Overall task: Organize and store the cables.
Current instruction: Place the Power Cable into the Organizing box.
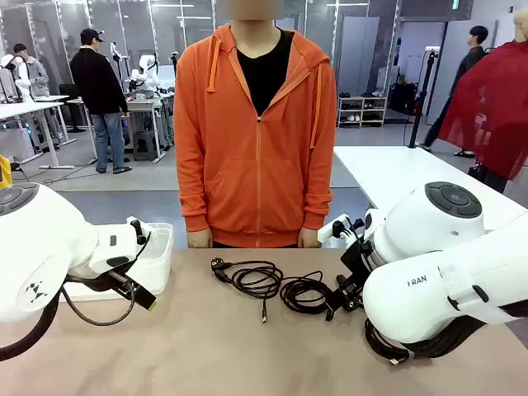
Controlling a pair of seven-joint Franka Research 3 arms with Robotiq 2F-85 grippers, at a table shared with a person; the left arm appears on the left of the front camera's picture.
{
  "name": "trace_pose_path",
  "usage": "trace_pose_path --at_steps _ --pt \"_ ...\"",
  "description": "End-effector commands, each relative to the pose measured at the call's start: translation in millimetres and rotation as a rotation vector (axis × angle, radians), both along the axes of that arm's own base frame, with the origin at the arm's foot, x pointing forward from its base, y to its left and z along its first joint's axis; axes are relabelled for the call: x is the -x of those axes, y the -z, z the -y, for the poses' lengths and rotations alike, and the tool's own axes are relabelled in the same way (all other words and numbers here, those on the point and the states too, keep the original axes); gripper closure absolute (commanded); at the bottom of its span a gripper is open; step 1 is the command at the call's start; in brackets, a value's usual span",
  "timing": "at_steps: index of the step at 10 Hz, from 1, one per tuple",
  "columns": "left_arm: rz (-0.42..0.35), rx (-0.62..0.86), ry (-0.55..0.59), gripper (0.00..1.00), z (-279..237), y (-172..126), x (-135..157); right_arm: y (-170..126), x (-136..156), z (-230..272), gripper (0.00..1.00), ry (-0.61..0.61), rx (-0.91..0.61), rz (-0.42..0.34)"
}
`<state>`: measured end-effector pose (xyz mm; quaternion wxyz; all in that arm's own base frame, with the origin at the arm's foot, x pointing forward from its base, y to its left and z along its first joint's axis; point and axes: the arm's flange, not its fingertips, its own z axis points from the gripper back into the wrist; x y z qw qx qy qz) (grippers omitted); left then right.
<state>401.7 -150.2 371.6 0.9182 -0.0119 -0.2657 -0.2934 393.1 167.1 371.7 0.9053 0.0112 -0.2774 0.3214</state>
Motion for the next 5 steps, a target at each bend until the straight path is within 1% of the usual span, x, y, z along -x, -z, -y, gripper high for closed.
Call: trace_pose_path --at_steps 1,5 --pt "0.0 0.0 0.0 0.0 0.2 0.0 0.0 0.0 0.0 0.0 0.0 0.0 0.0 0.0" --pt "0.0 0.0 0.0 0.0 0.2 0.0 0.0 0.0 0.0 0.0 0.0 0.0 0.0 0.0"
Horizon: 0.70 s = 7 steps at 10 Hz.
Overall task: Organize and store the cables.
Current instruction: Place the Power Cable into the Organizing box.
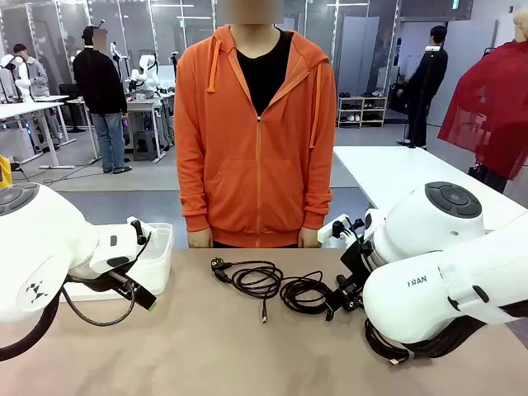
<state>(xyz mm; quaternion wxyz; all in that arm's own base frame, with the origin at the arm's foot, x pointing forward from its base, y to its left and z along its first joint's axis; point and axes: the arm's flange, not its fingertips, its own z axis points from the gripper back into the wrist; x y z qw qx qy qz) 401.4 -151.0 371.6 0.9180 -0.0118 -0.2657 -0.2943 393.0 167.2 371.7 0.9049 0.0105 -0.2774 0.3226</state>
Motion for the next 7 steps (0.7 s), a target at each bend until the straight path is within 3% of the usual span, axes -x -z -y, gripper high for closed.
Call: trace_pose_path --at_steps 1,6,7 --pt "0.0 0.001 -0.001 0.0 -0.6 0.0 -0.2 0.0 0.0 0.1 0.0 0.002 -0.002 -0.001" --pt "0.0 0.0 0.0 0.0 0.0 0.0 0.0 0.0 0.0 0.0 0.0 0.0 0.0 0.0" --pt "0.019 -0.027 0.053 0.0 -4.4 -18.0 -3.5 -15.4 2.0 -0.2 0.0 -0.031 0.04 0.068"
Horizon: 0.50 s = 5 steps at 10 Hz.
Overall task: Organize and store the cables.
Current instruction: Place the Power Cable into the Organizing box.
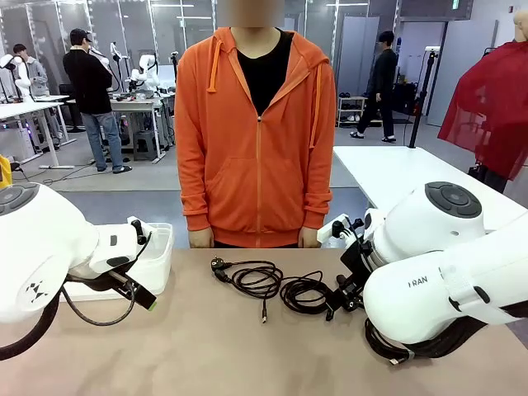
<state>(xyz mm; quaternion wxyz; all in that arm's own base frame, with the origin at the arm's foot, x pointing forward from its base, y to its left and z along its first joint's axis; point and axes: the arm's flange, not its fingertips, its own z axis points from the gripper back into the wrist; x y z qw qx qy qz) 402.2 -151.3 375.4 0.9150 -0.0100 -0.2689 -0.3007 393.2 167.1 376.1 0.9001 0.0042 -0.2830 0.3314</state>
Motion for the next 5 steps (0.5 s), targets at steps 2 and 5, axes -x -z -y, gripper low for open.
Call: trace_pose_path --at_steps 2,5 --pt "-0.06 -0.044 0.009 0.0 -18.1 -63.6 -11.9 -52.4 -0.3 4.6 0.0 -0.009 0.036 0.082" --pt "-0.103 0.026 0.027 0.0 -50.3 -131.3 -24.5 -117.9 -2.5 38.2 0.0 -0.036 -0.009 0.079"
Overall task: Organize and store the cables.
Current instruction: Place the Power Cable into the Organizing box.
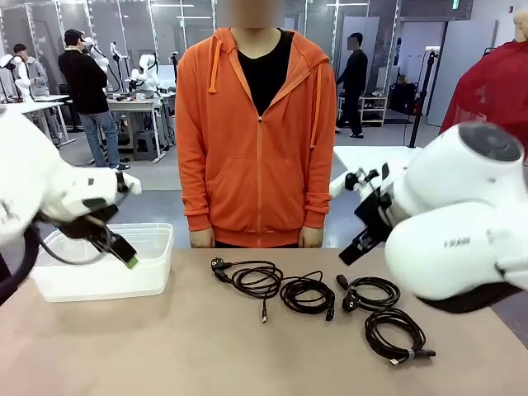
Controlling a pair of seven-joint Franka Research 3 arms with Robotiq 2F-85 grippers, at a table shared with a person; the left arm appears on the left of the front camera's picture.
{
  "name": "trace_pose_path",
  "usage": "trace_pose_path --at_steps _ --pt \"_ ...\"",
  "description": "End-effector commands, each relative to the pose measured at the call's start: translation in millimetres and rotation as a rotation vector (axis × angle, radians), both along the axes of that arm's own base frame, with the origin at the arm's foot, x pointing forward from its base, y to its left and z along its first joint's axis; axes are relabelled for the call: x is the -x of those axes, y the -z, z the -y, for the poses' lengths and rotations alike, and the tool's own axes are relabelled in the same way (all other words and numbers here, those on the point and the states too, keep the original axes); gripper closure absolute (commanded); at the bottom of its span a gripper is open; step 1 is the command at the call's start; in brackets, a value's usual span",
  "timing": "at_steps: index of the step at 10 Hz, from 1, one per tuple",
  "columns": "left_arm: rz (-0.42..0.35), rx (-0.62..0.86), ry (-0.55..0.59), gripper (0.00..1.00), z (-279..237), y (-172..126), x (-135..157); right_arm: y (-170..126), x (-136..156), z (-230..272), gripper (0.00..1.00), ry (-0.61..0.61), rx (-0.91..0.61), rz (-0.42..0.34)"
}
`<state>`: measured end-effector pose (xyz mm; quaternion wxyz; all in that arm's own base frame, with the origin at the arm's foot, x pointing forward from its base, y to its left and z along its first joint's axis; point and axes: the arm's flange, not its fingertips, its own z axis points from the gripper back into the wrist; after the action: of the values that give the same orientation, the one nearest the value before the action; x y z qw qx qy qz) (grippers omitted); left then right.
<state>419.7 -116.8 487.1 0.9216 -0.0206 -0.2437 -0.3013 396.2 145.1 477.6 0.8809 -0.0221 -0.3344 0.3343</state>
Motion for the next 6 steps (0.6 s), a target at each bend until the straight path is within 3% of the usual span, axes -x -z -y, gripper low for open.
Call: trace_pose_path --at_steps 1,2,4,6 --pt "-0.061 0.091 0.041 0.0 -32.8 -38.5 -8.7 -31.2 1.3 32.6 0.0 -0.057 -0.064 -0.066" --pt "-0.071 0.137 0.052 0.0 -52.3 -54.7 -9.7 -44.0 -0.1 54.4 0.0 -0.068 -0.123 -0.08" --pt "-0.013 0.248 0.109 0.0 -90.2 -84.5 1.2 -58.0 7.1 97.2 0.0 -0.097 -0.239 -0.086" --pt "0.022 0.245 0.106 0.0 -119.5 -105.8 19.3 -76.1 28.5 136.3 0.0 -0.078 -0.264 -0.081"
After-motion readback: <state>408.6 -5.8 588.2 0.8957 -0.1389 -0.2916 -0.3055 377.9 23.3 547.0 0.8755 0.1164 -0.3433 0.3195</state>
